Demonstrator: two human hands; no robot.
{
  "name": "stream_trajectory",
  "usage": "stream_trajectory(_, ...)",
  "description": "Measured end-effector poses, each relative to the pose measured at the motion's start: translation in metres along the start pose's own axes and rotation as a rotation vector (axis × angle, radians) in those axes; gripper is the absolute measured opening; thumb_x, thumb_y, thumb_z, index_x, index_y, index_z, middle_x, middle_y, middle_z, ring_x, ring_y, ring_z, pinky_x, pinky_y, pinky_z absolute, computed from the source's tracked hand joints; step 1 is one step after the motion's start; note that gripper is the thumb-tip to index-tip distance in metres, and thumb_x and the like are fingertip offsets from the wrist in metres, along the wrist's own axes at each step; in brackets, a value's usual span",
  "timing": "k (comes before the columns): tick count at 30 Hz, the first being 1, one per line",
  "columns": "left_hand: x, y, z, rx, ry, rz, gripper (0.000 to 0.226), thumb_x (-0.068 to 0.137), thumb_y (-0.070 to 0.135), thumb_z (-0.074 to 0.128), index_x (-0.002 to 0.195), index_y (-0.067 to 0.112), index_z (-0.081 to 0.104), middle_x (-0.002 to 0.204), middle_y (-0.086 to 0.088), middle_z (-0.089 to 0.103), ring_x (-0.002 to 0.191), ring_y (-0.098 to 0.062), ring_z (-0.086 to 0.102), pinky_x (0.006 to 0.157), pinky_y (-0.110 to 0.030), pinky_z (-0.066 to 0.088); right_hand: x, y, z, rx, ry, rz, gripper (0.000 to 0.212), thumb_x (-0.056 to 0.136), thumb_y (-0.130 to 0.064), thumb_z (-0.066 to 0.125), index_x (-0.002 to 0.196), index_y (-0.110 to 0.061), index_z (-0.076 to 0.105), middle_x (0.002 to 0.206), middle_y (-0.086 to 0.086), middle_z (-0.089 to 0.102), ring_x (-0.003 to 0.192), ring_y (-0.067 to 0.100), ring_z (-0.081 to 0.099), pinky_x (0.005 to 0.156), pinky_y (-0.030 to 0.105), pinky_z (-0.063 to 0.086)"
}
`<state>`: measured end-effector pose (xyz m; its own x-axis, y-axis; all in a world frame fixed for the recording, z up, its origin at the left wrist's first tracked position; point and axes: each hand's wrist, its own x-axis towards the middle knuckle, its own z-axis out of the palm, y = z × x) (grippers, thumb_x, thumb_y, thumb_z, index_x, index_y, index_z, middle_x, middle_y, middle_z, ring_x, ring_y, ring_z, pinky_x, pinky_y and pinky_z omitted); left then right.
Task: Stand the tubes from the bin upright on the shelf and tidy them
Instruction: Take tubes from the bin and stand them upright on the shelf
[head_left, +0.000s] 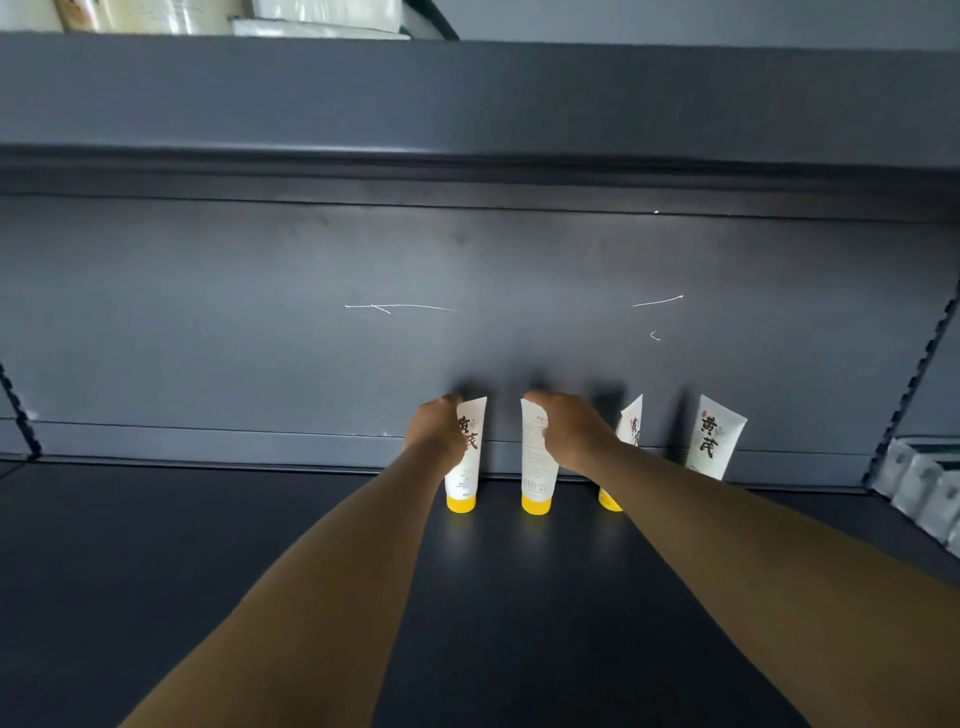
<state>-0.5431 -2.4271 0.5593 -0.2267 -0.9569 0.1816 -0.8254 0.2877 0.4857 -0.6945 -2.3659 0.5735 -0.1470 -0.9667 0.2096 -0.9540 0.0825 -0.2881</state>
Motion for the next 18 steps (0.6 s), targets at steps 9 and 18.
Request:
stream_trajectory(9,-0.008,0.004,-0.019,0.188,-0.015,0.064,0.049,0.085,0.002,0.058,0.132,0.013,0.044,0.125,-0.013,0.049,0.115,-0.032,0.052,0.091,-0.037,0.047,-0.002,-0.005,-0.008,-0.182,0.008,-0.027,0.047,0.089,-0.002,0.05,0.135,-0.01,0.042,0.135,0.013,0.046,0.122,0.033,0.045,0.102,0.033,0.036)
stream_trajectory(18,-0.059,0.019,-0.044,0.504,0.028,0.258,0.068,0.082,0.027,0.067,0.14,0.019,0.031,0.137,-0.008,0.034,0.129,-0.026,0.032,0.1,-0.033,0.036,-0.052,-0.017,-0.044,-0.284,-0.004,-0.118,0.07,0.079,-0.038,0.067,0.139,-0.018,0.037,0.137,0.006,0.041,0.132,0.026,0.028,0.106,0.036,0.035)
